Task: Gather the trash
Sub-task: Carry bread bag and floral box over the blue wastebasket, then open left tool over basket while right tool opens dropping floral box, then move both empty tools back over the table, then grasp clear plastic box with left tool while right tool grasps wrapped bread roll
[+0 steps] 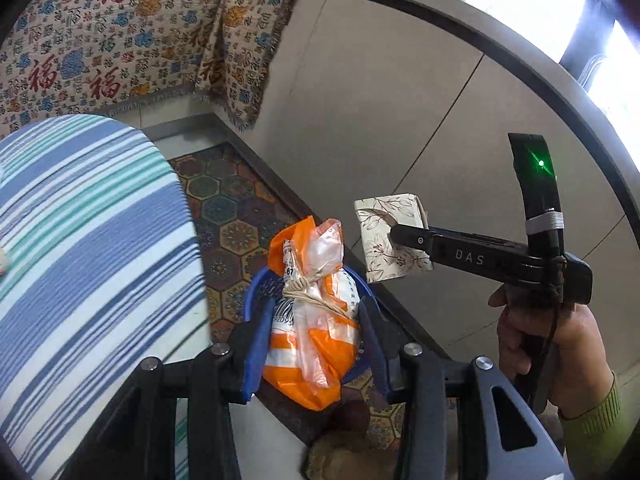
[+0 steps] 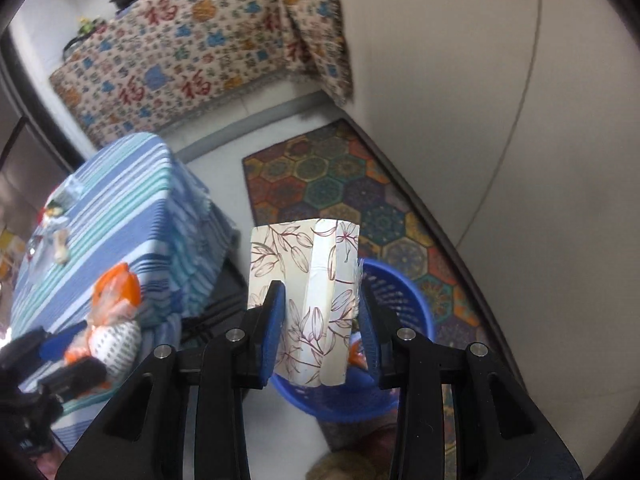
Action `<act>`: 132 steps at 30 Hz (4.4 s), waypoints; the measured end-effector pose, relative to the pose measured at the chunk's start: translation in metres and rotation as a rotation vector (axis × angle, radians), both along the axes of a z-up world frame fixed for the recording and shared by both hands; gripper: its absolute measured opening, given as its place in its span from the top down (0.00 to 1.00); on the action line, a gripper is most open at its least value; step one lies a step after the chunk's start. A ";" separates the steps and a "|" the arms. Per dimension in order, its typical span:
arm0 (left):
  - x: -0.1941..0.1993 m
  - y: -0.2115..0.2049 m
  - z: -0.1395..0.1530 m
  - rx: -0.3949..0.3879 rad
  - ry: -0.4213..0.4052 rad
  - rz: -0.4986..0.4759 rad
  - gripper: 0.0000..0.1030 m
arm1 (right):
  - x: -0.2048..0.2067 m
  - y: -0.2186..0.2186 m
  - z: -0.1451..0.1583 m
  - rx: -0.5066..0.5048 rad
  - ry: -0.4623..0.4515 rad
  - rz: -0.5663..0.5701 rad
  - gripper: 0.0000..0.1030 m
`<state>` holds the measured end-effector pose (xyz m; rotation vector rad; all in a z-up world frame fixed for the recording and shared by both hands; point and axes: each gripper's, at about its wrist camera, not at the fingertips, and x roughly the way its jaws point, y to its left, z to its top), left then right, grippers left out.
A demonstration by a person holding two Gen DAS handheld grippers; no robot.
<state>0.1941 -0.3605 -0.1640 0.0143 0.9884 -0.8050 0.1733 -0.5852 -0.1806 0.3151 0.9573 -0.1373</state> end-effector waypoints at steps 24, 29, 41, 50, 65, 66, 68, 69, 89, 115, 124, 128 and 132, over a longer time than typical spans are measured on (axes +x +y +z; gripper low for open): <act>0.027 -0.090 -0.115 0.097 0.074 -0.049 0.41 | 0.008 -0.054 -0.057 0.091 0.072 -0.073 0.41; 0.031 -0.089 -0.109 0.078 0.088 -0.036 0.38 | 0.002 -0.061 -0.050 0.093 0.038 -0.126 0.35; -0.030 0.001 -0.007 0.052 -0.137 0.063 0.37 | 0.003 -0.016 -0.007 -0.067 -0.089 -0.067 0.10; -0.028 0.147 0.008 0.192 -0.169 0.304 0.30 | 0.016 0.112 0.026 -0.121 -0.216 0.188 0.09; 0.027 0.315 -0.021 0.333 -0.104 0.558 0.30 | 0.052 0.339 -0.019 -0.127 -0.098 0.670 0.09; 0.032 0.321 -0.025 0.340 -0.106 0.557 0.30 | 0.055 0.342 -0.022 -0.124 -0.089 0.673 0.09; 0.038 0.325 -0.026 0.349 -0.125 0.547 0.25 | 0.063 0.353 -0.025 -0.126 -0.076 0.677 0.09; 0.043 0.327 -0.026 0.339 -0.124 0.542 0.25 | 0.065 0.355 -0.026 -0.140 -0.078 0.674 0.09; 0.133 0.337 -0.029 0.364 -0.175 0.297 0.01 | 0.082 0.360 -0.030 -0.166 -0.085 0.660 0.01; 0.036 0.354 -0.023 0.356 -0.114 0.487 0.27 | 0.083 0.358 -0.030 -0.162 -0.086 0.661 0.00; 0.054 0.362 -0.032 0.360 -0.108 0.547 0.00 | 0.089 0.360 -0.029 -0.180 -0.073 0.644 0.00; 0.056 0.361 -0.032 0.360 -0.118 0.562 0.00 | 0.107 0.363 -0.030 -0.182 -0.067 0.627 0.00; 0.057 0.361 -0.032 0.360 -0.118 0.562 0.00 | 0.124 0.364 -0.029 -0.176 -0.071 0.646 0.00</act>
